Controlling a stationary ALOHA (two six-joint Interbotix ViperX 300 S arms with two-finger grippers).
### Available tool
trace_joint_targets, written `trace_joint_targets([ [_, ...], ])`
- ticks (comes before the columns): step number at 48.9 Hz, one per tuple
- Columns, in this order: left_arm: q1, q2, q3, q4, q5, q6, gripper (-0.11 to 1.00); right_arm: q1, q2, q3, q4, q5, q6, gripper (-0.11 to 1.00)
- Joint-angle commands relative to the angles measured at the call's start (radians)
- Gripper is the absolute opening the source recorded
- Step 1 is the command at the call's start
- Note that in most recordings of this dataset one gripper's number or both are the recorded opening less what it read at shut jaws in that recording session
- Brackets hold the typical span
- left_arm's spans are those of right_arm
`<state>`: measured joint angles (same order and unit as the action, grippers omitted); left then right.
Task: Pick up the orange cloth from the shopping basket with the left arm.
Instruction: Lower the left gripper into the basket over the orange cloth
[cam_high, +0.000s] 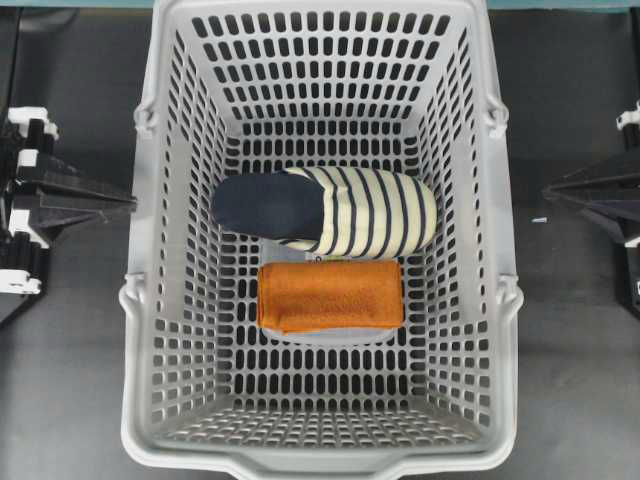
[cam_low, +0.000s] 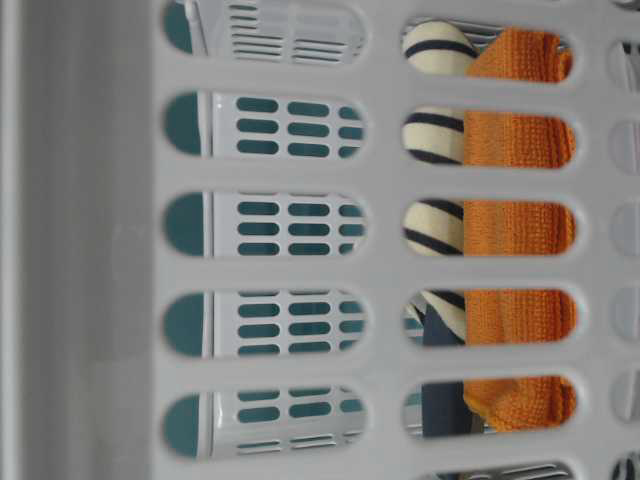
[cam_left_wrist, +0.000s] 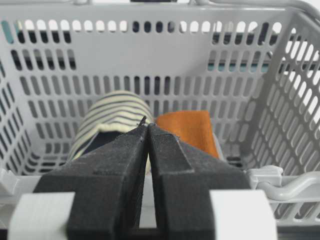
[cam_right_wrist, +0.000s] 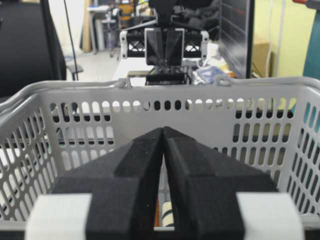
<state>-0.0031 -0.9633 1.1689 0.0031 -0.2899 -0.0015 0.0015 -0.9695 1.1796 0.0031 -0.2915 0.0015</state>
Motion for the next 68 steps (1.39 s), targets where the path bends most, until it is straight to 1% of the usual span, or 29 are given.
trace_joint_targets([
  [1, 0.002, 0.008, -0.072, 0.04, 0.038, -0.034, 0.06, -0.002, 0.014, -0.006, 0.002, -0.005, 0.008, 0.0],
  [3, 0.002, 0.014, -0.109, 0.04, 0.095, -0.058, 0.04, -0.002, 0.014, -0.005, 0.008, 0.0, 0.008, 0.0],
  [5, 0.0, 0.021, -0.143, 0.04, 0.15, -0.078, 0.0, -0.002, 0.014, -0.005, 0.017, 0.006, 0.011, 0.0],
  [10, -0.009, 0.069, -0.238, 0.04, 0.296, -0.114, 0.0, -0.002, 0.015, -0.005, 0.02, 0.015, 0.02, 0.0],
  [15, -0.017, 0.14, -0.341, 0.041, 0.423, -0.118, 0.0, -0.002, 0.014, -0.005, 0.02, 0.018, 0.026, 0.0],
  [19, -0.029, 0.215, -0.426, 0.04, 0.503, -0.118, 0.0, -0.002, 0.012, -0.006, 0.02, 0.02, 0.032, 0.0],
  [33, -0.063, 0.537, -0.735, 0.041, 0.764, -0.12, 0.0, -0.002, 0.009, -0.005, 0.02, 0.034, 0.049, 0.0],
  [39, -0.078, 0.675, -0.871, 0.04, 0.925, -0.121, 0.0, -0.002, 0.005, -0.005, 0.02, 0.037, 0.051, 0.0],
  [44, -0.086, 0.77, -0.974, 0.04, 1.035, -0.129, 0.0, -0.002, 0.005, -0.006, 0.02, 0.035, 0.051, 0.0],
  [51, -0.092, 0.882, -1.088, 0.04, 1.134, -0.127, 0.0, -0.002, -0.006, -0.006, 0.02, 0.037, 0.051, 0.0],
  [58, -0.095, 0.976, -1.161, 0.041, 1.212, -0.132, 0.01, -0.002, -0.017, -0.006, 0.02, 0.037, 0.051, 0.0],
  [60, -0.097, 1.005, -1.183, 0.041, 1.239, -0.135, 0.04, 0.0, -0.02, -0.005, 0.02, 0.037, 0.051, 0.0],
  [62, -0.098, 1.028, -1.195, 0.04, 1.264, -0.143, 0.12, 0.0, -0.025, -0.005, 0.02, 0.037, 0.051, 0.0],
  [64, -0.103, 1.049, -1.209, 0.04, 1.285, -0.158, 0.23, 0.0, -0.029, -0.002, 0.02, 0.037, 0.051, 0.0],
  [68, -0.115, 1.086, -1.23, 0.04, 1.316, -0.189, 0.49, 0.0, -0.038, 0.0, 0.02, 0.038, 0.051, 0.0],
])
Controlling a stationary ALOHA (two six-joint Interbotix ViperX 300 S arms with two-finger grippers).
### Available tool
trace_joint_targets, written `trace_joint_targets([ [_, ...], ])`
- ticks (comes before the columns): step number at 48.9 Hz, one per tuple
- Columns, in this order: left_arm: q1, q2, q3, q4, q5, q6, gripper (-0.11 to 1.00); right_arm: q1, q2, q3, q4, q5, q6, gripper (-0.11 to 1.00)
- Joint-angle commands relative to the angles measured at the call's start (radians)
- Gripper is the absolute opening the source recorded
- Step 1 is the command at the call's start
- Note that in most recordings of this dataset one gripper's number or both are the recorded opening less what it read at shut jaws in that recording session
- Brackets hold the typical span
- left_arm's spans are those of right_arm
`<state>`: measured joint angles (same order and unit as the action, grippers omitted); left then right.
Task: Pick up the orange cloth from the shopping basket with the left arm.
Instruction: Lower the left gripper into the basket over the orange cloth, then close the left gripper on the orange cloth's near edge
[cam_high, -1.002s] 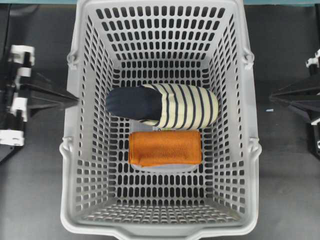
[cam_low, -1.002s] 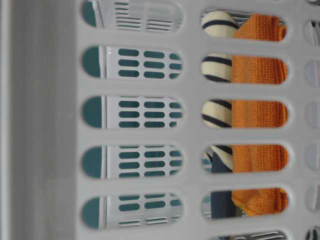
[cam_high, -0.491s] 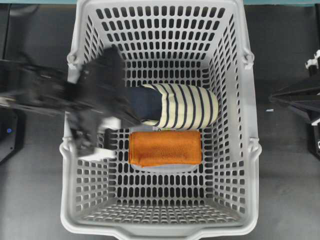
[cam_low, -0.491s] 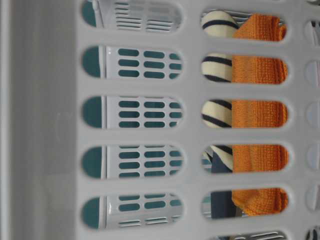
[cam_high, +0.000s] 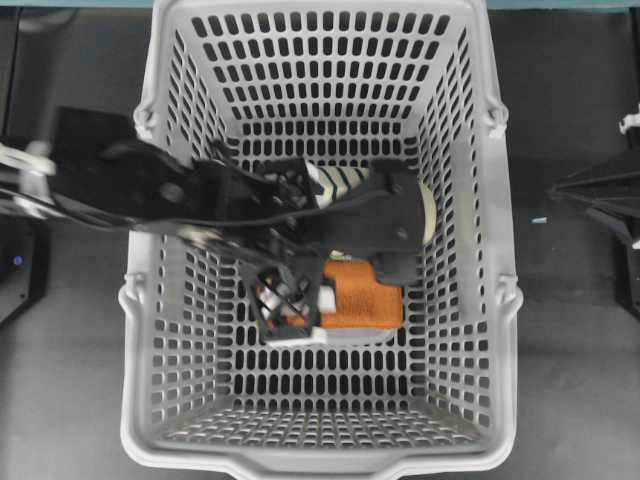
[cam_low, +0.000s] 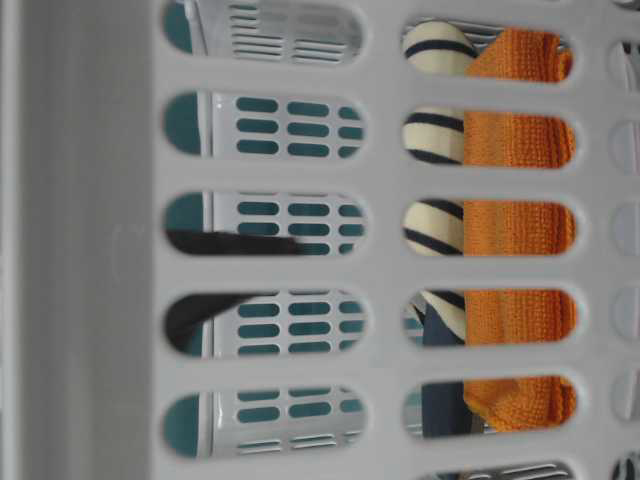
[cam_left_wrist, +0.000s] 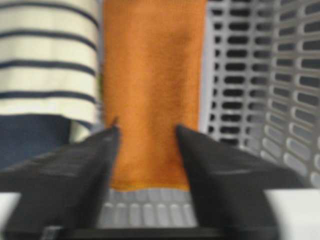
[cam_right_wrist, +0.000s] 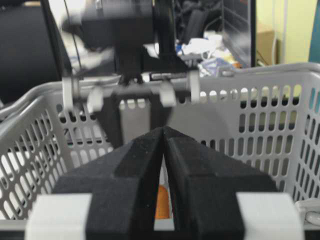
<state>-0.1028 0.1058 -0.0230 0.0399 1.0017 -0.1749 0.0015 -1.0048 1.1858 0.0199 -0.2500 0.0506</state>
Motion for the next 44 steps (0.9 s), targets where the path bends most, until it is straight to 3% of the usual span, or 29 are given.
trace_joint_targets([
  [1, -0.018, 0.025, -0.044, 0.003, 0.031, -0.025, 0.55, 0.002, -0.005, -0.006, 0.003, -0.002, 0.002, 0.0],
  [6, -0.032, 0.061, -0.052, 0.003, 0.034, -0.051, 0.81, 0.002, -0.009, -0.006, 0.003, 0.002, 0.002, 0.0],
  [10, -0.035, 0.087, -0.044, 0.003, 0.029, -0.06, 0.9, 0.002, -0.011, -0.006, 0.003, 0.003, 0.002, 0.0],
  [32, -0.014, 0.141, -0.012, 0.006, -0.057, -0.041, 0.9, 0.0, -0.011, 0.003, 0.003, 0.003, 0.002, 0.0],
  [44, -0.005, 0.146, 0.0, 0.006, -0.095, 0.012, 0.9, 0.002, -0.011, 0.006, 0.005, 0.003, 0.003, 0.0],
])
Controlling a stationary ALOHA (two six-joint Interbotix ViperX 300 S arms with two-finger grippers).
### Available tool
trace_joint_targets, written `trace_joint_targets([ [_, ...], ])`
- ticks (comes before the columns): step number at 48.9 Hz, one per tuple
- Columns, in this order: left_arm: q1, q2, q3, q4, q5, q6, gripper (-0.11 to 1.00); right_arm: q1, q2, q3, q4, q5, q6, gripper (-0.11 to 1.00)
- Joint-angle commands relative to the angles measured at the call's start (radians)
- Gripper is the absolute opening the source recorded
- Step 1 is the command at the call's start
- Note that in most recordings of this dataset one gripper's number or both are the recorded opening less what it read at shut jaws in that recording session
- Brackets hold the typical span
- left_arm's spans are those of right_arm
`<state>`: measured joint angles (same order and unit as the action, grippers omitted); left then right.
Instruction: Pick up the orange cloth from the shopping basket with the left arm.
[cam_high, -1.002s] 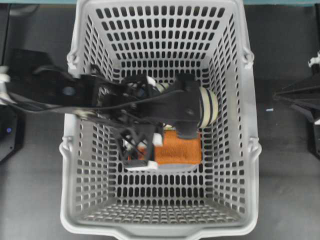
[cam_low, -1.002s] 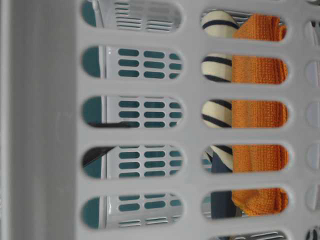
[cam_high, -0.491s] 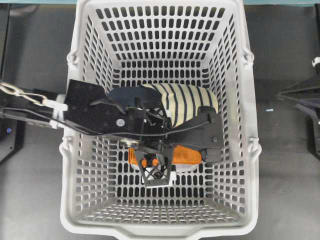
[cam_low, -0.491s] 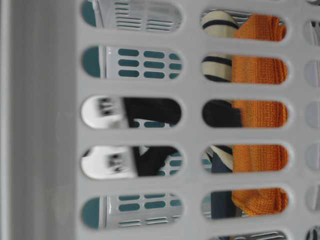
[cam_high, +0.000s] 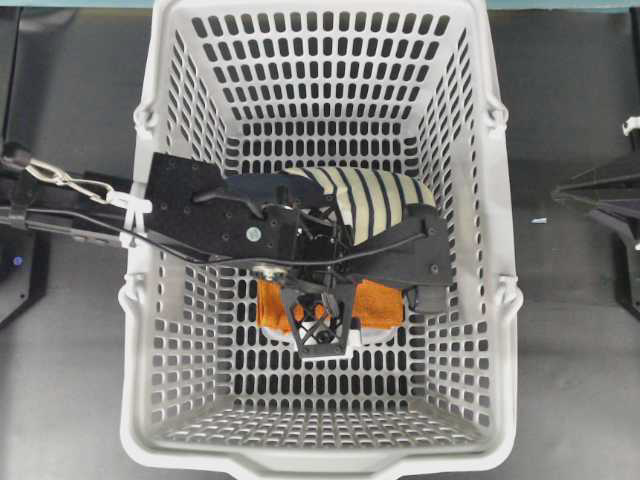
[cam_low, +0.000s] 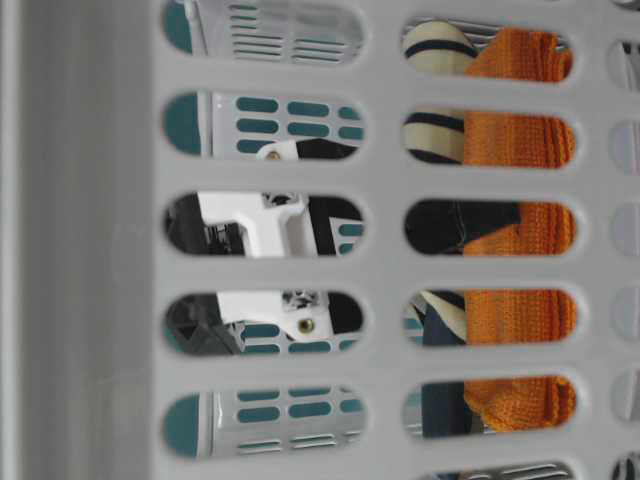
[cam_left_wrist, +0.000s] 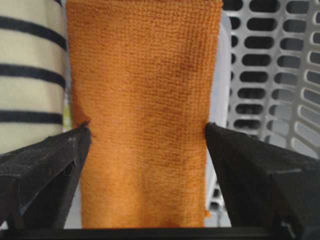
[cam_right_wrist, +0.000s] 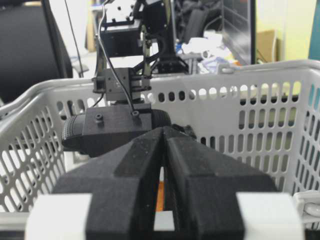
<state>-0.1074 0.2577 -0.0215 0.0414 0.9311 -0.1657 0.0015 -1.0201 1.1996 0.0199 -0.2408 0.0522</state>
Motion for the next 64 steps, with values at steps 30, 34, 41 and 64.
trace_joint_targets([
  [30, -0.018, 0.003, 0.103, 0.005, -0.091, -0.002, 0.87, 0.002, 0.005, -0.008, 0.006, -0.005, 0.002, 0.0],
  [34, -0.02, 0.003, 0.095, 0.005, -0.086, 0.003, 0.79, 0.002, 0.005, -0.008, 0.006, 0.003, 0.002, 0.0],
  [41, -0.026, -0.008, 0.086, 0.005, -0.077, 0.011, 0.44, 0.002, 0.005, -0.008, 0.006, 0.014, 0.002, 0.0],
  [64, -0.031, -0.098, -0.078, 0.005, 0.091, 0.012, 0.16, 0.002, 0.003, -0.008, 0.006, 0.017, 0.002, 0.0],
])
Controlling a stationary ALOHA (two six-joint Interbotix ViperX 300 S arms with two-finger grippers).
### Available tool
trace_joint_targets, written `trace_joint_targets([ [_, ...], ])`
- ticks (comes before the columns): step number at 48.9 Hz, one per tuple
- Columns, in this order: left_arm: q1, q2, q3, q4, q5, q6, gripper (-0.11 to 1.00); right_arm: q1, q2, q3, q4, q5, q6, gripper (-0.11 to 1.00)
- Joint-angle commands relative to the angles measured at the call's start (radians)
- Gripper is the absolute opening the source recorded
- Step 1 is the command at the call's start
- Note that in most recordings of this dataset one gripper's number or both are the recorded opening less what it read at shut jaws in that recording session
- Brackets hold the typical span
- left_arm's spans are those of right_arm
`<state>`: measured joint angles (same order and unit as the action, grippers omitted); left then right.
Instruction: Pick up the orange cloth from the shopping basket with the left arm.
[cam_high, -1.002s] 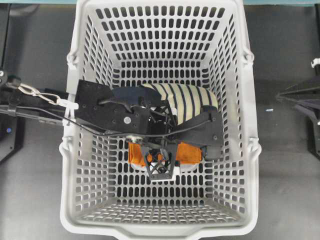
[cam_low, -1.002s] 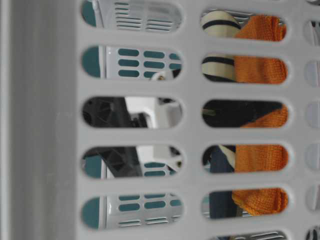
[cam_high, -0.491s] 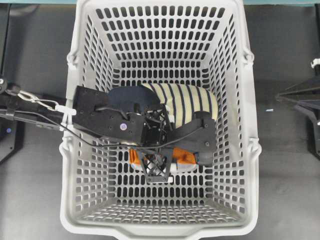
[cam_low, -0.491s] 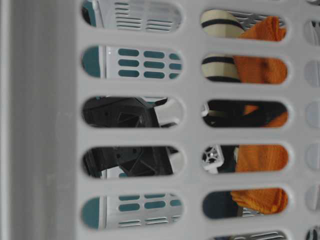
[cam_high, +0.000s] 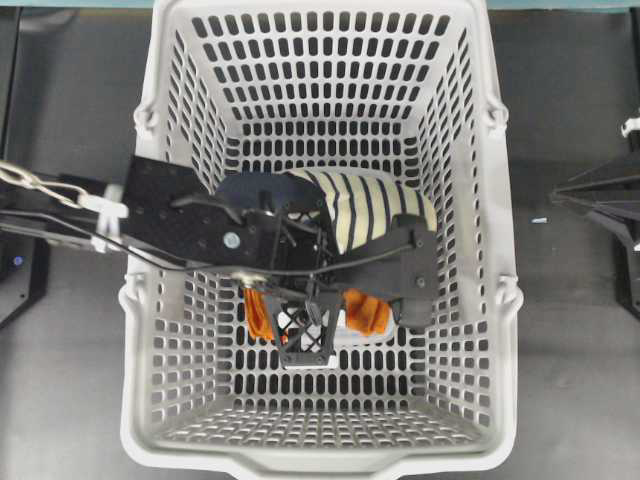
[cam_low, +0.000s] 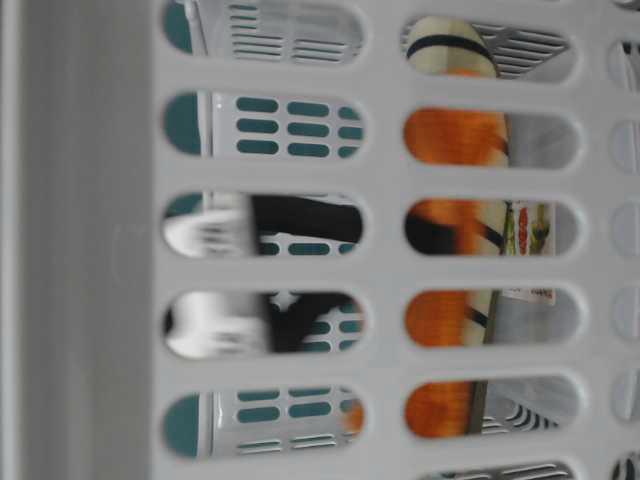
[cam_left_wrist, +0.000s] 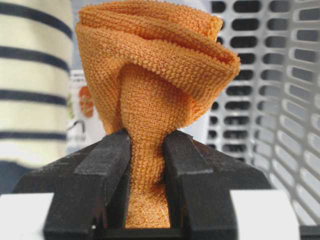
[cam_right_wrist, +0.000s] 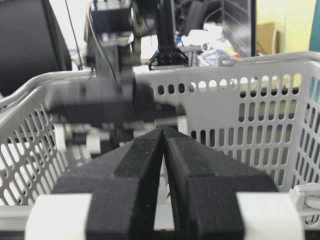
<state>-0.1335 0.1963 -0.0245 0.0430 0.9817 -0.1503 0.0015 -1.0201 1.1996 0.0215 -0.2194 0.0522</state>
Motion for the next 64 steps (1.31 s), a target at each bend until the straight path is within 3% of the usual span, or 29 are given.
trace_joint_targets([
  [1, -0.005, -0.038, -0.091, 0.003, 0.051, -0.003, 0.16, 0.002, 0.005, -0.008, 0.005, -0.006, 0.002, 0.0],
  [18, 0.009, -0.034, -0.451, 0.003, 0.344, 0.055, 0.16, 0.003, 0.003, -0.008, 0.005, -0.002, 0.002, 0.0],
  [34, 0.005, -0.02, -0.726, 0.003, 0.494, 0.066, 0.16, 0.002, -0.031, -0.011, 0.005, 0.018, 0.002, 0.0],
  [45, 0.005, -0.005, -0.781, 0.003, 0.574, 0.067, 0.16, 0.002, -0.084, -0.017, 0.005, 0.081, 0.002, 0.0],
  [64, 0.003, 0.002, -0.787, 0.003, 0.569, 0.067, 0.16, 0.002, -0.11, -0.015, 0.005, 0.121, 0.002, 0.0],
])
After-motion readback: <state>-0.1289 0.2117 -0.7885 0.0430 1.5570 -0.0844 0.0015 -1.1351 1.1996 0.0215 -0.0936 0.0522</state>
